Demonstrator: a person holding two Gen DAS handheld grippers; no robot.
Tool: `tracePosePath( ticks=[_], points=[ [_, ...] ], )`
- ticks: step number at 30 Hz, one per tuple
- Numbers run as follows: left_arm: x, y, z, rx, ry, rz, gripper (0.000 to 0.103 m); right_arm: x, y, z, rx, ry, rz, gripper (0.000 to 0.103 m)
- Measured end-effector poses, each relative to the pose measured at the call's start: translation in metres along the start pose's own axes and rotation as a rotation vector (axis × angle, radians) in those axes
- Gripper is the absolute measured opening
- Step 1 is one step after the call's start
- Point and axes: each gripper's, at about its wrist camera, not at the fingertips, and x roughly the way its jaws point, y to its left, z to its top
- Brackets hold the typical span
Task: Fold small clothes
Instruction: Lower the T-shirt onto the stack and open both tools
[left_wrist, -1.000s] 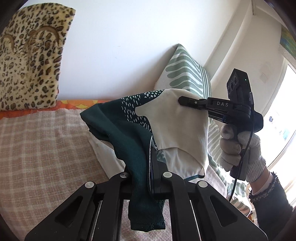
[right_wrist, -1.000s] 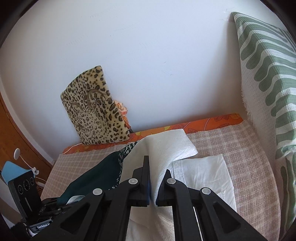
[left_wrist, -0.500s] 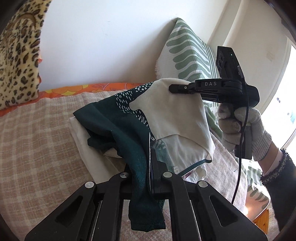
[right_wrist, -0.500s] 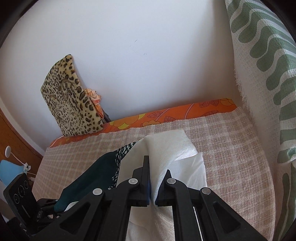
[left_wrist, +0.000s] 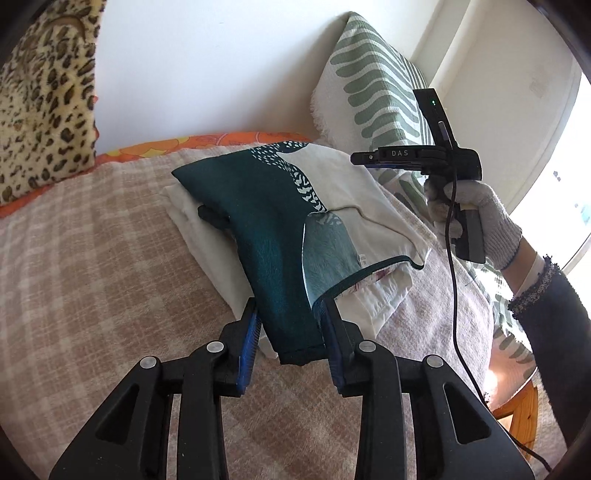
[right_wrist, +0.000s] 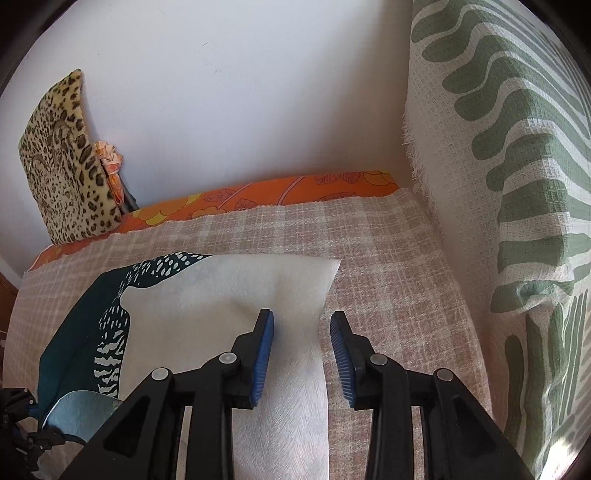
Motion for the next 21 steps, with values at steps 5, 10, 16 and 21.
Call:
tracePosePath(
  ticks=[5, 10, 16, 21],
  points=[
    [-0.017, 0.0, 0.026, 0.043, -0.137, 0.031, 0.031, -0.031, 0.021, 0.002, -0.038, -0.121, 0.071, 0.034],
    [0.026, 0.005, 0.045, 0.053, -0.11, 0.039, 0.031, -0.01, 0.05, 0.004, -0.071, -0.091, 0.136, 0.032],
    [0.071, -0.002, 0.028, 0.112, -0.004, 0.065, 0.031, 0.023, 0.053, 0.002, -0.083, -0.019, 0.116, 0.032],
    [0.081, 0.0, 0.02, 0.127, 0.007, 0.083, 0.031, 0.044, 0.047, -0.008, -0.131, 0.074, 0.025, 0.029]
  ],
)
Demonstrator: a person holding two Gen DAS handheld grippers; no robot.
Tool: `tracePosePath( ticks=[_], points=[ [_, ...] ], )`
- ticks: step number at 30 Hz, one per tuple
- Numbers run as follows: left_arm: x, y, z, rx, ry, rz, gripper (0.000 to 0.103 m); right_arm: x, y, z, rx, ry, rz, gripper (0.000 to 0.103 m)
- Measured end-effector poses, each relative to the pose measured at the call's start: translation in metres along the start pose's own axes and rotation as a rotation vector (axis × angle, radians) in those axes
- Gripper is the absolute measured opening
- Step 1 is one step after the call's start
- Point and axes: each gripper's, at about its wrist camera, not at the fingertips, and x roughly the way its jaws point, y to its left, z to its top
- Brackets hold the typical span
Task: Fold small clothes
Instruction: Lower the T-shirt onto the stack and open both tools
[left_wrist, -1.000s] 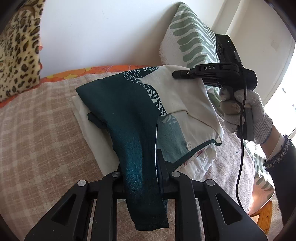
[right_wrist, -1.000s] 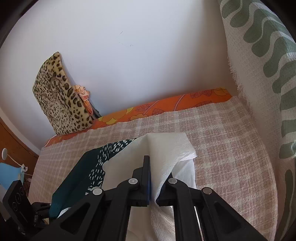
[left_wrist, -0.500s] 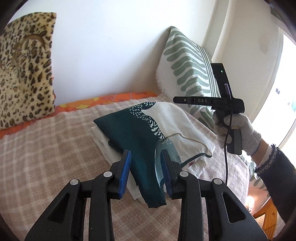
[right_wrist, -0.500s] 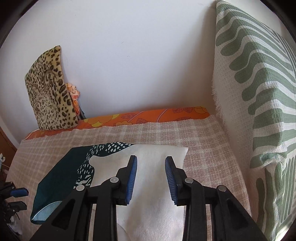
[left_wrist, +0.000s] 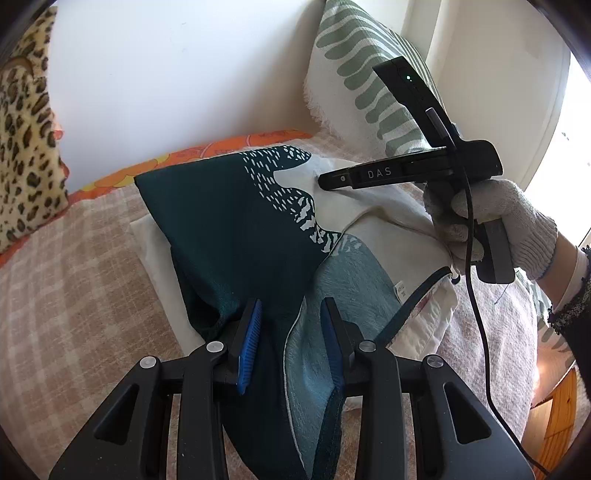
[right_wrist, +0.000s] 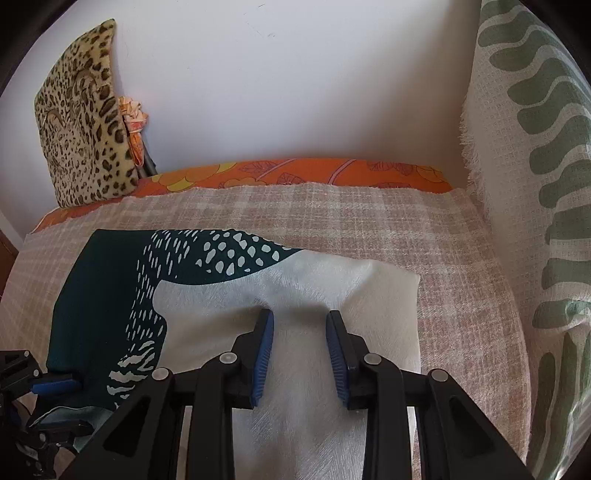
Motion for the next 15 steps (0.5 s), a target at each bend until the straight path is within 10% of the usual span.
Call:
tracePosePath(
  ticks=[7, 15],
  points=[
    [-0.007, 0.002, 0.001, -0.005, -0.034, 0.012, 0.031, -0.029, 0.014, 0.017, 0.015, -0.125, 0.059, 0.03],
    [-0.034, -0.002, -0.006, 0.009, -0.078, 0.033, 0.036, 0.007, 0.045, 0.031, -0.021, -0.042, 0.058, 0.033]
  ],
)
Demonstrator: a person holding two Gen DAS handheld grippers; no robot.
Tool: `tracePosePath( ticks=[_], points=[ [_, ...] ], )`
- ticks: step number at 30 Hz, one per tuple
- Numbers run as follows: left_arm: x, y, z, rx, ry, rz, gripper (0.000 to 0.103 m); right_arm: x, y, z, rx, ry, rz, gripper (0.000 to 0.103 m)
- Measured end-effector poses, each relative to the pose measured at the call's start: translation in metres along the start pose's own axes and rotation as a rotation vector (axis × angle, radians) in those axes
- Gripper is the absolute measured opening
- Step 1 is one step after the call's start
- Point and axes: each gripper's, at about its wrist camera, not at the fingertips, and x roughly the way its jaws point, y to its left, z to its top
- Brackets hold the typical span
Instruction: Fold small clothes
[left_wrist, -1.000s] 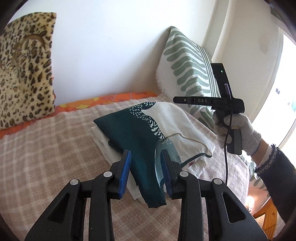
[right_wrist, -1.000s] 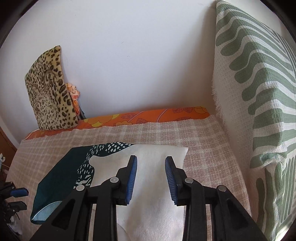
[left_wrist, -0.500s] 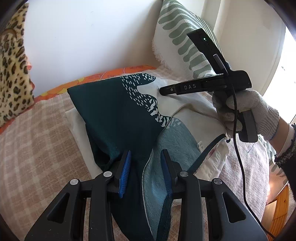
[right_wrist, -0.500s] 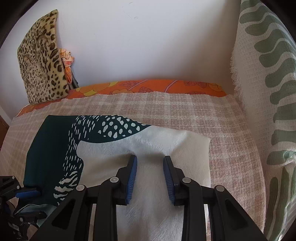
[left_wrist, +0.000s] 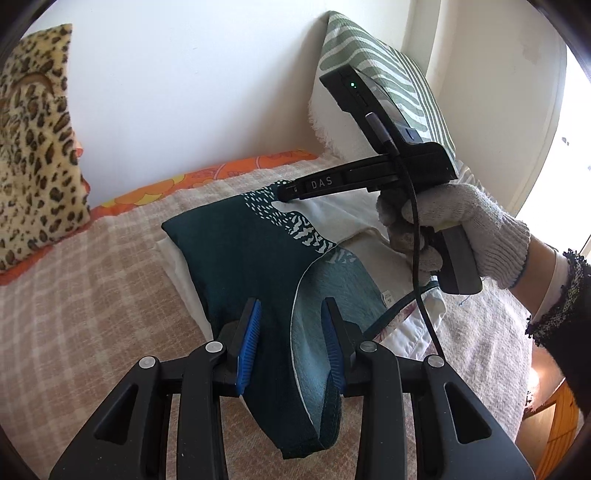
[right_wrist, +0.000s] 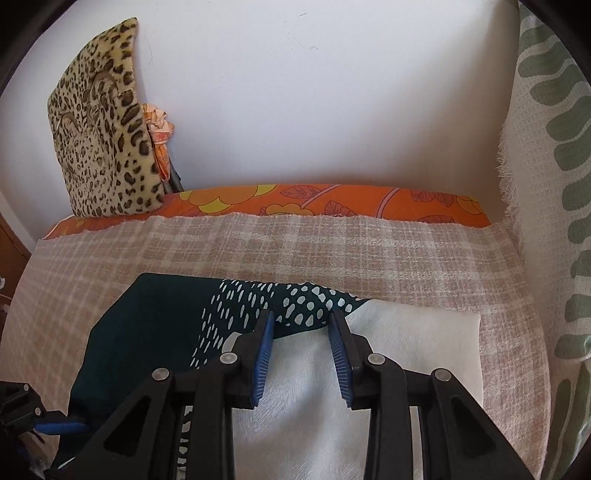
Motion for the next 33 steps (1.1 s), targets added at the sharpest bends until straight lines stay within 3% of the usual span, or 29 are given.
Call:
tracePosePath(
  ticks=[1, 2, 7, 11, 15, 20, 33],
  points=[
    [-0.003, -0.001, -0.001, 0.003, -0.006, 0.005, 0.043, 0.004, 0.0, -0.002, 0.004, 0.007, -0.002, 0.033],
    [-0.006, -0.001, -0.001, 0.01, -0.044, 0.007, 0.045, 0.006, -0.001, -0.004, 0.011, 0.012, -0.005, 0.033],
    [-0.025, -0.004, -0.004, 0.022, -0.074, 0.022, 0.052, 0.003, -0.004, -0.002, 0.054, 0.009, -0.013, 0.033],
    [-0.038, 0.001, -0.002, 0.019, -0.11, 0.025, 0.064, -0.022, 0.004, -0.001, 0.053, -0.02, -0.009, 0.035],
    [-0.06, 0.002, -0.003, 0.011, -0.138, 0.025, 0.066, -0.057, 0.019, 0.0, 0.049, -0.063, -0.01, 0.035],
    [-0.098, 0.0, -0.009, 0.015, -0.194, 0.046, 0.078, -0.111, 0.043, -0.001, 0.056, -0.139, 0.003, 0.048],
    [-0.181, 0.005, -0.041, 0.031, -0.275, 0.091, 0.083, -0.22, 0.121, -0.03, 0.05, -0.29, -0.041, 0.083]
  ],
)
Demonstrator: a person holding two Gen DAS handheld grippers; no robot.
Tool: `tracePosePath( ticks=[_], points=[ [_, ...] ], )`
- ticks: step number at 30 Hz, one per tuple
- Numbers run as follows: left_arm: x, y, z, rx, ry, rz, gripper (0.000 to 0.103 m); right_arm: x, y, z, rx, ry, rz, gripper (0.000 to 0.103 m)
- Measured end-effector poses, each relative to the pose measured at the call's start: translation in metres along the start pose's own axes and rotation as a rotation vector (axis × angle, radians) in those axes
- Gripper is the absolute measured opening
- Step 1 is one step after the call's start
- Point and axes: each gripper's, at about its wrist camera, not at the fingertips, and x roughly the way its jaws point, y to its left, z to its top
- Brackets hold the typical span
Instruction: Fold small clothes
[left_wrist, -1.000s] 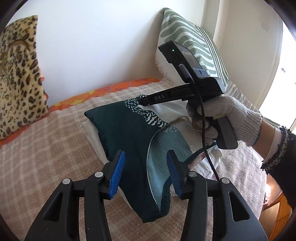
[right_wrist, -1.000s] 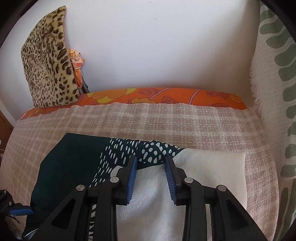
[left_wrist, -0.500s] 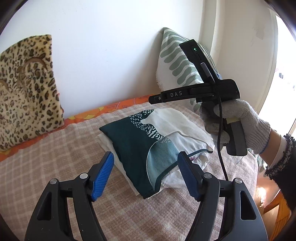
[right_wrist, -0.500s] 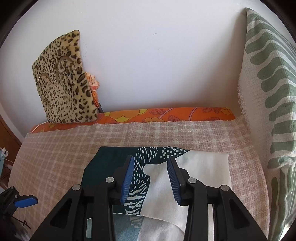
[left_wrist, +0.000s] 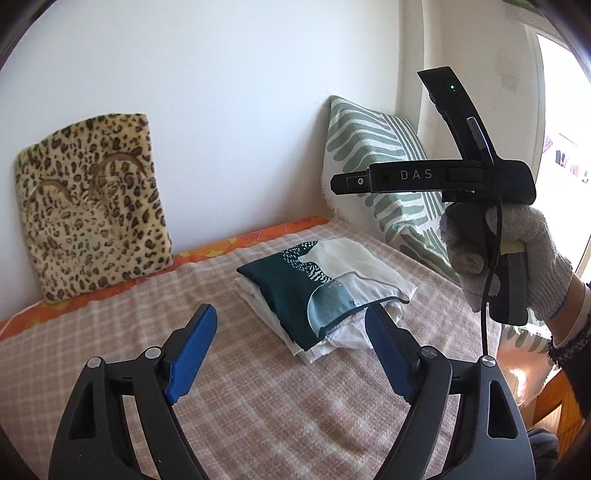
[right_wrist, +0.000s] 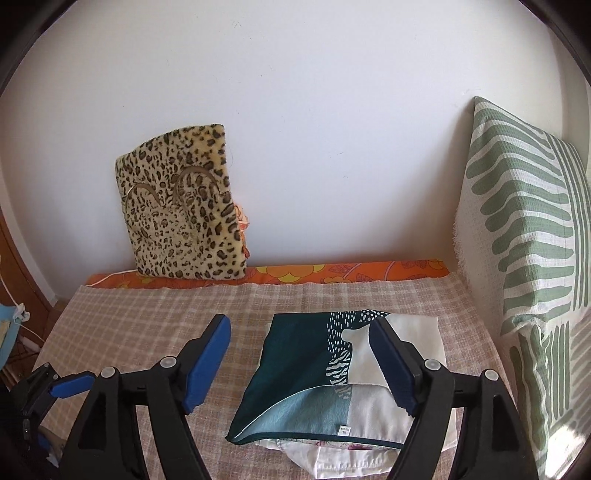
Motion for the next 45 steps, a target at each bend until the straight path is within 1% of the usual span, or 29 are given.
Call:
tracePosePath(
  ticks=[1, 8, 10, 12, 13, 15, 17, 19, 21, 25, 29, 34, 36, 40, 45],
  points=[
    [-0.006, 0.001, -0.002, 0.002, -0.003, 0.003, 0.083, -0.006, 0.005, -0.004, 0.006, -0.008, 0.001, 0.086],
    [-0.044, 0.007, -0.018, 0.015, -0.031, 0.025, 0.086, -0.04, 0.034, -0.043, 0.031, -0.04, -0.037, 0.09],
    [-0.053, 0.008, -0.023, 0.01, -0.036, 0.029, 0.086, -0.045, 0.04, -0.056, 0.043, -0.048, -0.053, 0.096],
    [-0.061, 0.008, -0.028, 0.019, -0.048, 0.041, 0.087, -0.051, 0.048, -0.07, 0.047, -0.055, -0.079, 0.099],
    [-0.065, 0.007, -0.03, 0.027, -0.054, 0.051, 0.087, -0.051, 0.052, -0.076, 0.042, -0.053, -0.087, 0.099],
    [-0.071, 0.006, -0.034, 0.039, -0.058, 0.068, 0.09, -0.052, 0.059, -0.086, 0.041, -0.043, -0.093, 0.099],
    [-0.077, 0.006, -0.038, 0.038, -0.064, 0.069, 0.097, -0.054, 0.062, -0.095, 0.061, -0.042, -0.096, 0.101],
    [-0.083, 0.006, -0.042, 0.039, -0.075, 0.079, 0.101, -0.058, 0.066, -0.105, 0.075, -0.05, -0.109, 0.103],
    [-0.088, 0.005, -0.046, 0.041, -0.082, 0.097, 0.101, -0.06, 0.071, -0.114, 0.063, -0.056, -0.137, 0.103],
    [-0.091, 0.007, -0.052, 0.036, -0.07, 0.134, 0.102, -0.061, 0.072, -0.127, 0.091, -0.059, -0.146, 0.103],
    [-0.089, 0.013, -0.061, 0.005, -0.045, 0.125, 0.102, -0.061, 0.067, -0.138, 0.147, -0.067, -0.161, 0.103],
    [-0.084, 0.02, -0.071, -0.014, -0.025, 0.145, 0.102, -0.056, 0.061, -0.147, 0.173, -0.058, -0.184, 0.103],
    [-0.081, 0.023, -0.074, -0.016, -0.008, 0.15, 0.102, -0.052, 0.059, -0.15, 0.178, -0.053, -0.196, 0.103],
    [-0.079, 0.026, -0.077, -0.02, 0.0, 0.161, 0.102, -0.046, 0.061, -0.154, 0.157, -0.039, -0.22, 0.103],
    [-0.077, 0.026, -0.078, -0.026, 0.011, 0.17, 0.102, -0.044, 0.06, -0.157, 0.179, -0.041, -0.217, 0.103]
  ],
)
